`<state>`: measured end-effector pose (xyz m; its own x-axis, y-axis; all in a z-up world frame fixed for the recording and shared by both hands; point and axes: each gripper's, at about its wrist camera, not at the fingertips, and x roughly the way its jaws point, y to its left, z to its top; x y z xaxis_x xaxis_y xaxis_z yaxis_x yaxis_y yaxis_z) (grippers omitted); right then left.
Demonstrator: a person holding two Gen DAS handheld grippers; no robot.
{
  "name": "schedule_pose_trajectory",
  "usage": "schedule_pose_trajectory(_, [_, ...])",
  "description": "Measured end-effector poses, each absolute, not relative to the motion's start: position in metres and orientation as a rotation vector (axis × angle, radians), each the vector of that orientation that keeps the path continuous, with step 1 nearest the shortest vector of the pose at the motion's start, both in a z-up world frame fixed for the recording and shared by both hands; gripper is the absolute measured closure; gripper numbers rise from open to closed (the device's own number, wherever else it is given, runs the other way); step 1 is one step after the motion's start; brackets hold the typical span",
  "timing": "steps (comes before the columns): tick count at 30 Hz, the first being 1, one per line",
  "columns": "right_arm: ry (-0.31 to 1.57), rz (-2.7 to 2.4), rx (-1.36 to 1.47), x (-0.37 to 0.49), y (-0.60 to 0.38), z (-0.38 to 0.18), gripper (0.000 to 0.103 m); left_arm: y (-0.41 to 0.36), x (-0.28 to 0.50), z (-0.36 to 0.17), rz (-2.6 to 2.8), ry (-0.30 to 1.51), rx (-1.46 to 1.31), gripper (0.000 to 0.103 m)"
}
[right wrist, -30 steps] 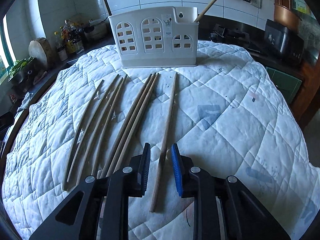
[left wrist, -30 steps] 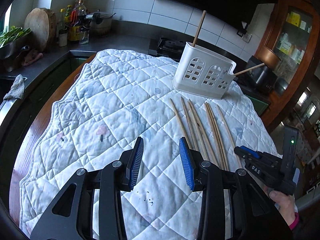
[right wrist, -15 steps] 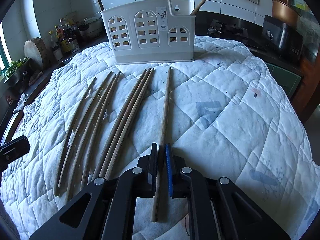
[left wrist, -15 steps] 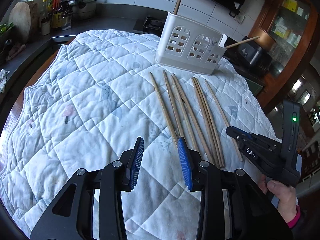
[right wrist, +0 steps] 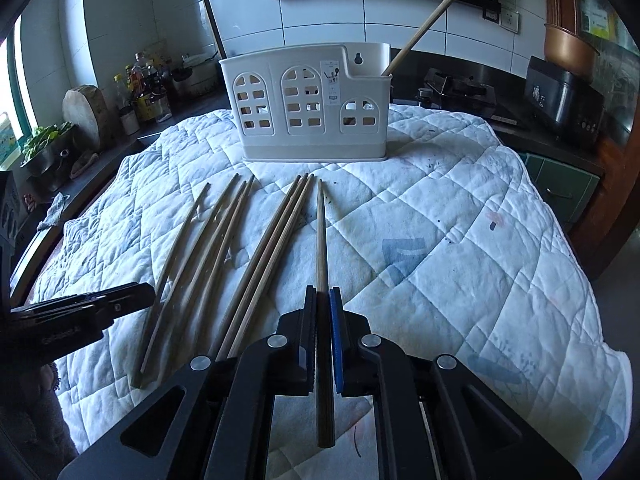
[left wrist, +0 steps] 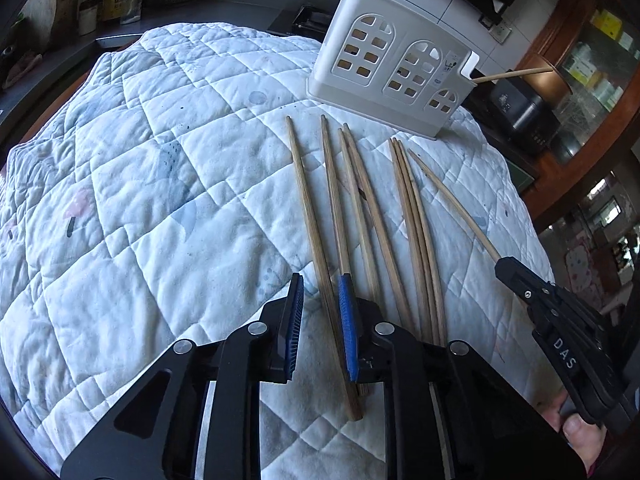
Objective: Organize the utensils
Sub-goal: 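Close the right tool on a loose chopstick while the left tool grasps another, then lift both held chopsticks and carry them above the white holder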
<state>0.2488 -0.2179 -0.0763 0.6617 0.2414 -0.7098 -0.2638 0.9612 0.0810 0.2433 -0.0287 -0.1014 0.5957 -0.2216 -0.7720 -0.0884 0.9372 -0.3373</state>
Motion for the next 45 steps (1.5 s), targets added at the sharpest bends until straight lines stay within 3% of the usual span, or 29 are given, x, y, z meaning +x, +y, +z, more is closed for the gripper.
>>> schedule_pose_trajectory(29, [0.728,0.286,-0.019,0.23,-0.225,-0.052,0.096,-0.04,0.252,-0.107,-0.004,0.969,-0.329,0.096])
schedule_pose_trajectory(45, [0.635,0.287,-0.053,0.216,-0.224,-0.01,0.096,-0.033,0.208,-0.056,-0.17,0.901,-0.148,0.097])
